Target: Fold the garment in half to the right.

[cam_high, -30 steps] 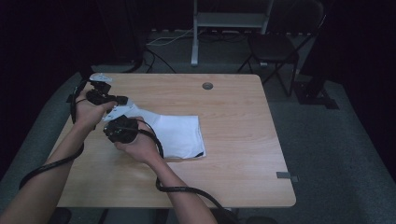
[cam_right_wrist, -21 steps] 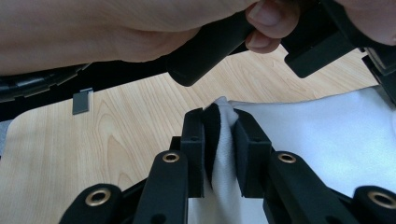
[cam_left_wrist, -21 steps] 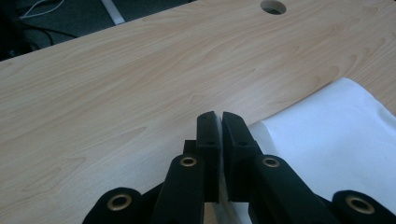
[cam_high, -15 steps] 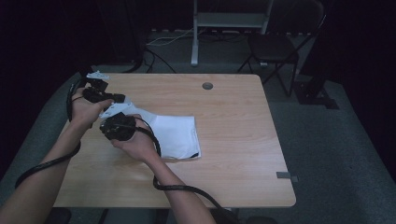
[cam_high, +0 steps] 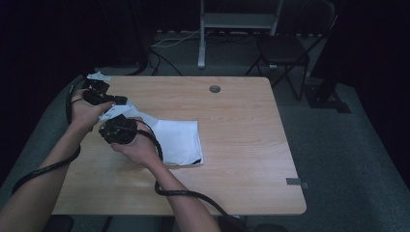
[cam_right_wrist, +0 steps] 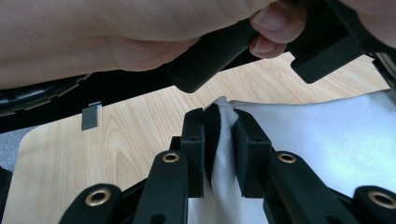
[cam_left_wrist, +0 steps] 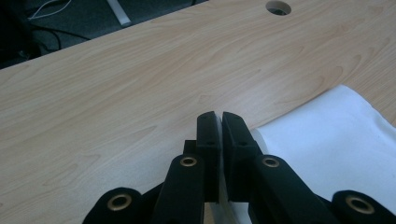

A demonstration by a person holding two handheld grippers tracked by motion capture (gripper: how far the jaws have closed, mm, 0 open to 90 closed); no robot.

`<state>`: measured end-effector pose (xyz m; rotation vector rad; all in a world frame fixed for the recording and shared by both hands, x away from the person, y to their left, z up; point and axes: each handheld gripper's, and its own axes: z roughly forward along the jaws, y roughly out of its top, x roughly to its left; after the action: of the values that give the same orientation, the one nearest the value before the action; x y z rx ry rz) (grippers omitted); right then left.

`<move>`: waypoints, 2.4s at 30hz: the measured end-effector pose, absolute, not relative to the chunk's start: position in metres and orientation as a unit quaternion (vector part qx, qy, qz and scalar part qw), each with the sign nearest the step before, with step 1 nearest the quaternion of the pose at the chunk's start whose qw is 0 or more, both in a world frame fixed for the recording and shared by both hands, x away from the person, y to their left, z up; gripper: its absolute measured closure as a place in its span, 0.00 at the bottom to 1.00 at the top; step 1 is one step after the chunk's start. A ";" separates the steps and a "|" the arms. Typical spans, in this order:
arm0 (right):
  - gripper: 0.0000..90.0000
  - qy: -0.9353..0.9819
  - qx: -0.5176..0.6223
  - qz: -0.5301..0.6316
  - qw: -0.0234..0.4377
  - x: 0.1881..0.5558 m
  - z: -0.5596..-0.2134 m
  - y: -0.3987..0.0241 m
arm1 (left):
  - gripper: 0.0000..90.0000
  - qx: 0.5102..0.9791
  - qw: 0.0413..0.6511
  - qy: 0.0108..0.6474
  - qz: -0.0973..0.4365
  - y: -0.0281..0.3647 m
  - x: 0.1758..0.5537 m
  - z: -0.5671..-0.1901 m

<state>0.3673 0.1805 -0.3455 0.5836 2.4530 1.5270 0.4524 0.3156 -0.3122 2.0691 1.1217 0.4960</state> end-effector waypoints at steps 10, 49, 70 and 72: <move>0.85 0.825 0.196 0.523 0.090 0.369 -0.342 0.183 | 0.96 0.801 0.356 0.440 0.195 0.320 0.453 -0.310; 0.85 0.815 0.208 0.530 0.106 0.368 -0.332 0.158 | 0.96 0.803 0.353 0.435 0.203 0.298 0.456 -0.301; 0.85 0.813 0.219 0.528 0.111 0.370 -0.332 0.139 | 0.96 0.801 0.355 0.436 0.205 0.288 0.458 -0.301; 0.85 0.812 0.220 0.529 0.112 0.369 -0.332 0.137 | 0.96 0.800 0.358 0.437 0.204 0.285 0.458 -0.302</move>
<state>0.3695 0.1373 -0.3321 0.6446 2.3828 1.5540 0.4582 0.2845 -0.3023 2.0634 1.1270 0.5264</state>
